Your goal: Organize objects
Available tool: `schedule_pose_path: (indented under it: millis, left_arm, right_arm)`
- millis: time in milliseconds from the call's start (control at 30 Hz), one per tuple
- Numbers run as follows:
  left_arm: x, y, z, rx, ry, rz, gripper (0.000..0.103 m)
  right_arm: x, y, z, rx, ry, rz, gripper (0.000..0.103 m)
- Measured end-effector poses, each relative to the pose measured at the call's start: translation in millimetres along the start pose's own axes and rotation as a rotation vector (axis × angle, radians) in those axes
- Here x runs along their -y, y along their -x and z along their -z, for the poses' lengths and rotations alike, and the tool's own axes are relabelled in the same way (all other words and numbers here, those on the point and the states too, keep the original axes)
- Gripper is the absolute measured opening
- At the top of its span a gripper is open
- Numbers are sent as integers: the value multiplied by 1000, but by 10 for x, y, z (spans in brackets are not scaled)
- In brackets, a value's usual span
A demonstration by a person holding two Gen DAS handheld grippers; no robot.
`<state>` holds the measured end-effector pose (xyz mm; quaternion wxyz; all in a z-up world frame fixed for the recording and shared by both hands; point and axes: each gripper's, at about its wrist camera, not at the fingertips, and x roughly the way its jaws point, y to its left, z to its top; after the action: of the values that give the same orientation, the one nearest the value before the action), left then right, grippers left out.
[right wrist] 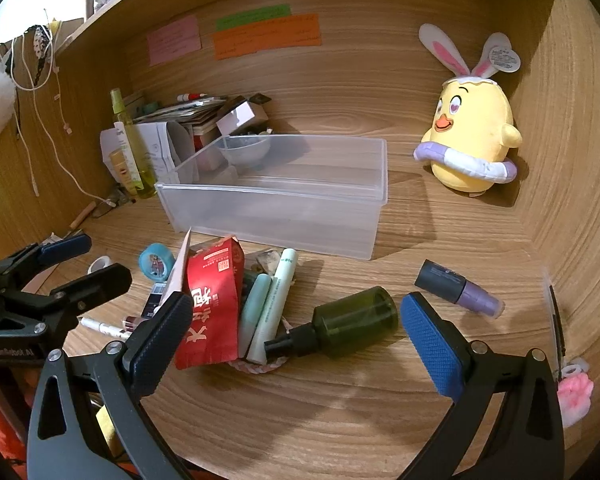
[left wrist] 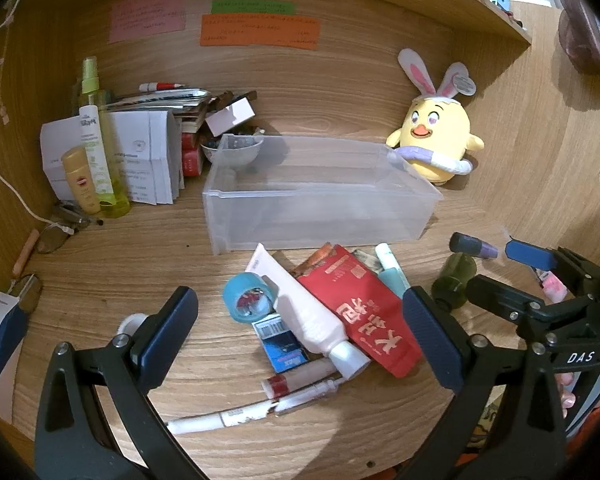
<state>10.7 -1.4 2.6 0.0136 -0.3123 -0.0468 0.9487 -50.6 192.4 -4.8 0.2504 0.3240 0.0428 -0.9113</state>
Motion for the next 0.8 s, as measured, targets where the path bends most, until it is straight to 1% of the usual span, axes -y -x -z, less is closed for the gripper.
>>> schedule_pose_path:
  millis: [167, 300, 533, 567, 600, 667, 800]
  left_arm:
    - [-228, -1, -21, -4, 19, -27, 103]
    - [-513, -26, -3, -18, 58, -45, 103]
    - [-916, -94, 82, -41, 127, -125, 103]
    - [-947, -111, 100, -48, 133, -133, 99]
    - [-986, -143, 121, -62, 140, -142, 93]
    - [-1037, -207, 163, -96, 146, -147, 83]
    - [-1128, -352, 258, -151, 172, -154, 75]
  right_arm:
    - [53, -24, -16, -2, -9, 17, 103]
    - [162, -54, -15, -8, -33, 37, 103]
    - [375, -165, 30, -42, -80, 63, 103]
    - [400, -185, 41, -49, -83, 63, 103]
    - [421, -202, 50, -55, -84, 64, 103]
    - [446, -249, 65, -70, -84, 63, 102]
    - [456, -331, 88, -87, -86, 54, 102]
